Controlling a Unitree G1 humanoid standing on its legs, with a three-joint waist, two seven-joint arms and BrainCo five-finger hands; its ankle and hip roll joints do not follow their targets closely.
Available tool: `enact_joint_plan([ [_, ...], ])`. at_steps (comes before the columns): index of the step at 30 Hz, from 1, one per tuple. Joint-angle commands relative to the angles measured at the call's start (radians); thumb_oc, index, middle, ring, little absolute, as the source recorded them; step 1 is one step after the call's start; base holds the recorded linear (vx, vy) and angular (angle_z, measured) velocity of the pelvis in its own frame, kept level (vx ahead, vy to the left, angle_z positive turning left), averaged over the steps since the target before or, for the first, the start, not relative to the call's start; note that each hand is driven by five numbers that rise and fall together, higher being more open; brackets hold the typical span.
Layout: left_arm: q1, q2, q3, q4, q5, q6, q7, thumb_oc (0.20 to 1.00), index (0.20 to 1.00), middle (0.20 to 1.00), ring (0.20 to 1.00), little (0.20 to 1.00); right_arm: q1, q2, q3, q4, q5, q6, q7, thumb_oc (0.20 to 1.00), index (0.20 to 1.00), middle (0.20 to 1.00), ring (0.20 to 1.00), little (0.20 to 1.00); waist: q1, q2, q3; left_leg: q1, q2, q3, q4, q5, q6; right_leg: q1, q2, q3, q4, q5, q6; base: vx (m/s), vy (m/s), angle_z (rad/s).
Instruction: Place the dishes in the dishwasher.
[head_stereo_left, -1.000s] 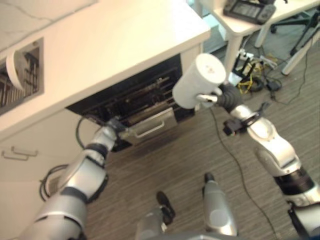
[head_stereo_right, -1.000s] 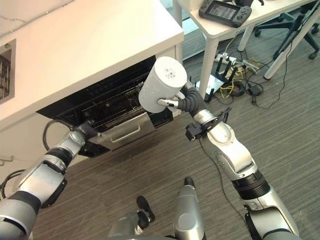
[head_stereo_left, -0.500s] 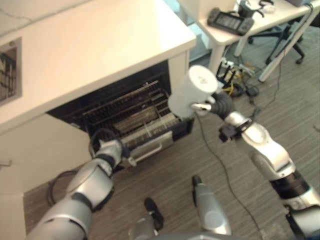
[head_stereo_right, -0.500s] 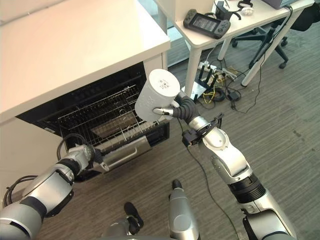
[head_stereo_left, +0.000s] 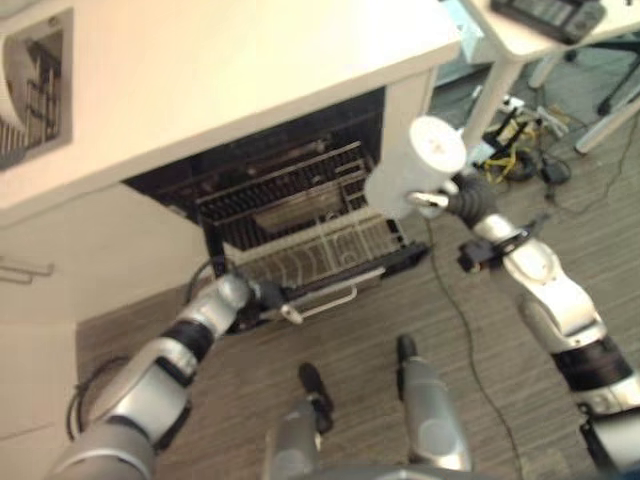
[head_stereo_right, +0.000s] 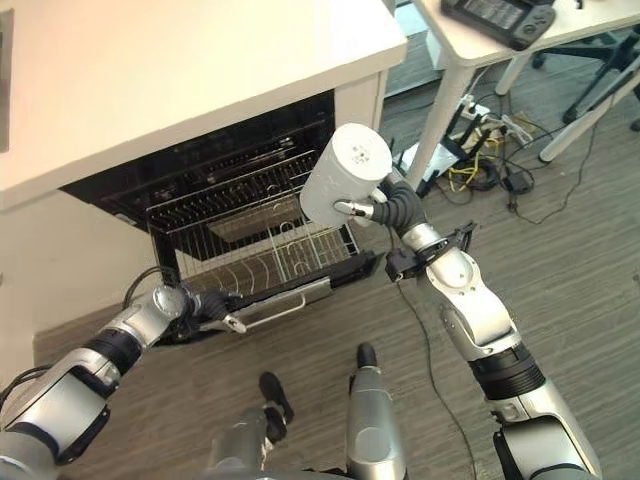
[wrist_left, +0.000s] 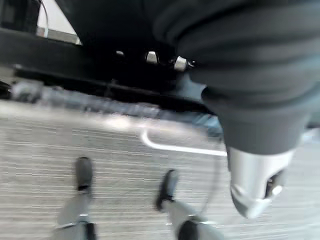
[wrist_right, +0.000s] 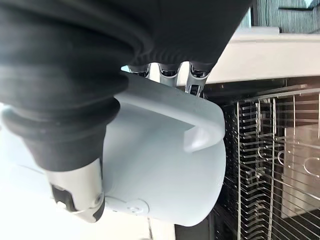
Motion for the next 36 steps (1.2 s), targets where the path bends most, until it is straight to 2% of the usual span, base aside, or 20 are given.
enact_joint_plan([
  [1,0.089,-0.041,0.009,-0.113,-0.198,-0.004,0.021,1.000,1.000,1.000,1.000,1.000,0.025,-0.007,-0.084,-0.097,-0.017,-0.108,-0.024,0.200,0.200,0.200,0.200,0.200,0.013,-0.025,-0.025,-0.037,0.037,-0.046,0.123,-0.086,-0.027,0.035,-0.021,0.006,-0.077,0.031,0.041,-0.02,-0.035,0.29],
  [3,0.106,0.019,0.099,-0.272,-0.318,-0.008,0.097,1.000,1.000,1.000,1.000,1.000,0.063,-0.026,-0.104,-0.099,-0.035,-0.123,-0.036,0.200,0.200,0.200,0.200,0.200,0.037,-0.026,-0.022,-0.040,0.036,-0.055,0.123,-0.082,-0.027,0.042,-0.028,-0.012,-0.077,0.032,0.043,-0.01,-0.069,0.23],
  [4,0.137,0.065,0.179,-0.392,-0.381,-0.029,0.147,1.000,1.000,1.000,1.000,1.000,0.104,-0.038,-0.135,-0.108,-0.043,-0.136,-0.043,0.200,0.200,0.200,0.200,0.200,0.055,-0.029,-0.022,-0.041,0.035,-0.065,0.123,-0.080,-0.027,0.050,-0.032,-0.025,-0.077,0.030,0.044,0.01,-0.098,0.21],
  [6,0.163,0.088,0.245,-0.461,-0.407,-0.075,0.181,1.000,1.000,1.000,1.000,1.000,0.126,-0.040,-0.157,-0.113,-0.052,-0.144,-0.048,0.200,0.200,0.200,0.200,0.200,0.070,-0.034,-0.021,-0.040,0.033,-0.072,0.123,-0.078,-0.028,0.057,-0.036,-0.037,-0.077,0.031,0.045,0.01,-0.087,0.32],
  [12,0.195,0.083,0.390,-0.531,-0.473,-0.205,0.265,1.000,1.000,1.000,1.000,1.000,0.138,-0.035,-0.184,-0.116,-0.098,-0.115,-0.076,0.200,0.200,0.200,0.200,0.200,0.110,-0.053,-0.030,-0.040,0.030,-0.092,0.123,-0.077,-0.028,0.074,-0.045,-0.067,-0.077,0.028,0.050,0.02,-0.071,0.18],
  [15,0.211,0.058,0.458,-0.584,-0.549,-0.291,0.311,1.000,1.000,1.000,1.000,1.000,0.140,-0.033,-0.198,-0.114,-0.128,-0.081,-0.094,0.200,0.200,0.200,0.200,0.200,0.133,-0.069,-0.034,-0.042,0.026,-0.107,0.123,-0.078,-0.027,0.081,-0.043,-0.077,-0.077,0.026,0.051,0.02,-0.090,0.13],
  [19,0.208,0.027,0.515,-0.634,-0.632,-0.336,0.333,1.000,1.000,1.000,1.000,1.000,0.128,-0.029,-0.199,-0.092,-0.157,-0.051,-0.113,0.200,0.200,0.200,0.200,0.200,0.155,-0.092,-0.040,-0.048,0.025,-0.123,0.123,-0.079,-0.027,0.087,-0.040,-0.087,-0.077,0.026,0.052,0.01,-0.104,0.10],
  [25,0.188,0.012,0.518,-0.670,-0.664,-0.328,0.358,1.000,1.000,1.000,1.000,1.000,0.050,-0.030,-0.158,-0.002,-0.145,0.022,-0.146,0.200,0.200,0.200,0.200,0.200,0.193,-0.139,-0.050,-0.060,0.028,-0.148,0.123,-0.072,-0.025,0.097,-0.029,-0.110,-0.077,0.033,0.053,0.00,-0.160,0.09],
  [29,0.151,0.017,0.490,-0.643,-0.692,-0.292,0.359,1.000,1.000,1.000,1.000,1.000,-0.015,-0.035,-0.096,0.116,-0.142,0.067,-0.148,0.200,0.200,0.200,0.200,0.200,0.214,-0.166,-0.055,-0.052,0.035,-0.160,0.123,-0.077,-0.026,0.122,-0.018,-0.124,-0.077,0.028,0.057,0.04,-0.143,0.05],
  [36,0.057,0.029,0.438,-0.577,-0.746,-0.242,0.385,1.000,1.000,1.000,1.000,1.000,-0.130,-0.043,-0.009,0.352,-0.079,0.085,-0.151,0.200,0.200,0.200,0.200,0.200,0.243,-0.195,-0.058,-0.049,0.044,-0.177,0.123,-0.072,-0.029,0.142,-0.006,-0.145,-0.077,0.031,0.058,0.03,-0.125,0.11],
])
